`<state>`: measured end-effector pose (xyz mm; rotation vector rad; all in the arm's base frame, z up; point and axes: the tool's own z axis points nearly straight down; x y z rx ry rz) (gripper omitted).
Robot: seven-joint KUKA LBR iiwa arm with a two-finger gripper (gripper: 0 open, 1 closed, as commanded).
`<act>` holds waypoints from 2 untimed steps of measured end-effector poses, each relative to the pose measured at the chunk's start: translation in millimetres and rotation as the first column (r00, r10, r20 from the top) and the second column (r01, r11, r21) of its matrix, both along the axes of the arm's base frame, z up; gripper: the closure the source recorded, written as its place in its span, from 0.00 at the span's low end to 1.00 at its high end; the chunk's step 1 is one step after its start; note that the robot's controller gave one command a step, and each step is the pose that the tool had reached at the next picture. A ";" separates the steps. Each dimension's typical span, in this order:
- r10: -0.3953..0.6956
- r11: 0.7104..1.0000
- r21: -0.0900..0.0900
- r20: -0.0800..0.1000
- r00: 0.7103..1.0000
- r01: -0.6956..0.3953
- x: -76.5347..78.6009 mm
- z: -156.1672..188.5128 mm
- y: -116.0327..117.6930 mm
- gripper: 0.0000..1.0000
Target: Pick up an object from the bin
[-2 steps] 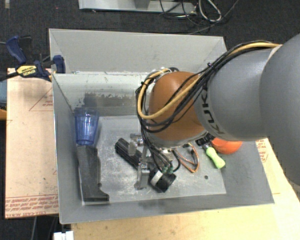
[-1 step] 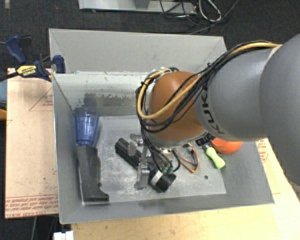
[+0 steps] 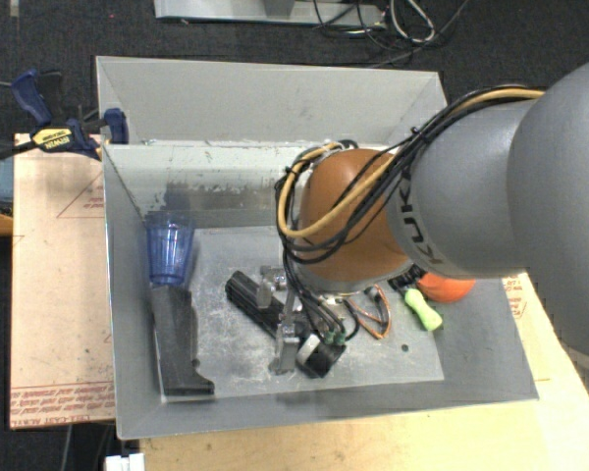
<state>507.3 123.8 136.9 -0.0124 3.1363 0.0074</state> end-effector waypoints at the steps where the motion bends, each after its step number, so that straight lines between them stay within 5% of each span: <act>1: -0.086 0.996 0.008 0.009 0.996 0.086 -5.2 -64.2 18.3 0.00; 2: -0.035 0.999 -0.003 0.005 0.999 0.035 -3.2 -67.1 -43.6 0.00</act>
Offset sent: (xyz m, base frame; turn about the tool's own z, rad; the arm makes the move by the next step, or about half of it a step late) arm -0.0037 -0.0428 -0.0669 0.0320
